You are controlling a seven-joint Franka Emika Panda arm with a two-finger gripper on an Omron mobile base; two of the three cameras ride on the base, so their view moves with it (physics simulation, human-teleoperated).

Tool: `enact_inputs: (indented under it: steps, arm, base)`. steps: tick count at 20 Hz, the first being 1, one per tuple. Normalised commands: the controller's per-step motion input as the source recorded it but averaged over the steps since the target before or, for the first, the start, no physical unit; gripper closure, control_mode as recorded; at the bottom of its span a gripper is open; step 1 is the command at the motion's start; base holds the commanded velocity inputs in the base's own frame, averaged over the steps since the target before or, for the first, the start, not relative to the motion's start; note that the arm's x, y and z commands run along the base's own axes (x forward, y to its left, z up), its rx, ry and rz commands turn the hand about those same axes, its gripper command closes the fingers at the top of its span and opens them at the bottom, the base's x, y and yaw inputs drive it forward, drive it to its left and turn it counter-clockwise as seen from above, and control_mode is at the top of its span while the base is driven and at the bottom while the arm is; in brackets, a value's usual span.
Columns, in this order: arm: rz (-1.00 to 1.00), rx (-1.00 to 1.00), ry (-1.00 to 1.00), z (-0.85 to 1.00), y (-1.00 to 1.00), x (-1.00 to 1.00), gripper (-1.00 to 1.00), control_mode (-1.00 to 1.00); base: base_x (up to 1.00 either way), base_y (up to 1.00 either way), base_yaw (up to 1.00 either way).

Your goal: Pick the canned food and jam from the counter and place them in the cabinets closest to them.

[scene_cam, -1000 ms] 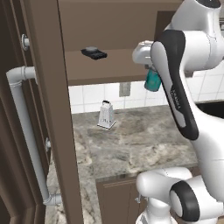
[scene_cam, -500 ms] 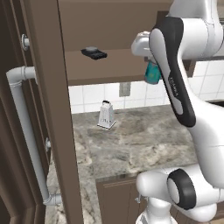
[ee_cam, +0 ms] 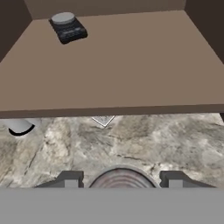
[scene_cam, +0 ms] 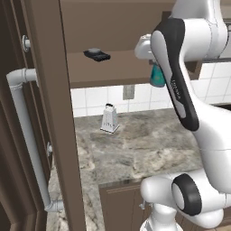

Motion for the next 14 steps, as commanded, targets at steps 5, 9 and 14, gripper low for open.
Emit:
enact_inputs:
  steps: [5,9,14]
  arm:
    - [0.0,-0.06,-0.06,-0.06,0.0,0.0,1.0,-1.0]
    - [0.0,-0.02,-0.06,-0.01,0.0,0.04,1.0,-1.0]
    - [0.0,0.0,-0.05,0.0,0.0,0.14,1.0,-1.0]
  base:
    - [0.0,0.0,0.0]
    - [0.0,0.0,0.0]
    - [0.0,0.0,0.0]
